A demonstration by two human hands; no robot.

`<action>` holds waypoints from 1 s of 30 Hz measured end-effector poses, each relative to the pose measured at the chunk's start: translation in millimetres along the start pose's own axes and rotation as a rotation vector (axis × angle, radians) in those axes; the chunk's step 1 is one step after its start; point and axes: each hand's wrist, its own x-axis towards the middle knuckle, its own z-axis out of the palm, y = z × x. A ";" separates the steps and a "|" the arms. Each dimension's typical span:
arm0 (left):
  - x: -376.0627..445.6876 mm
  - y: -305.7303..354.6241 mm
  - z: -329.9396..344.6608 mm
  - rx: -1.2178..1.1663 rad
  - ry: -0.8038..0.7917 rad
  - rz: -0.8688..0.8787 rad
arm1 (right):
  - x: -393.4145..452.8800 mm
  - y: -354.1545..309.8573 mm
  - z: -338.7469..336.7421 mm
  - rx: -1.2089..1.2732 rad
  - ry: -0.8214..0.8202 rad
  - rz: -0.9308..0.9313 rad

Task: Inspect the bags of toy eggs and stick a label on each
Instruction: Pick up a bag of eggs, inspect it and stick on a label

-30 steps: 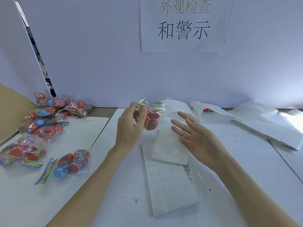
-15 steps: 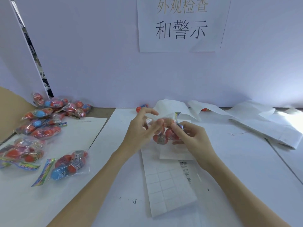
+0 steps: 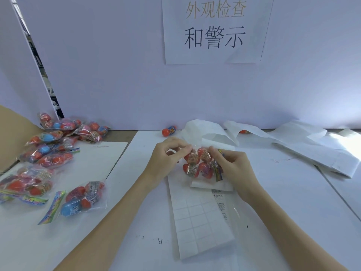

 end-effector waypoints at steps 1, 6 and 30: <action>0.0 0.9 -0.4 -0.027 -0.008 -0.005 | 0.3 0.9 0.5 -0.004 0.004 -0.007; -1.2 0.7 1.1 -0.075 0.019 -0.038 | -0.3 1.9 4.8 0.022 0.031 -0.032; -0.8 -9.1 11.9 -0.032 0.212 -0.039 | 2.0 -0.3 -3.4 0.087 -0.088 0.107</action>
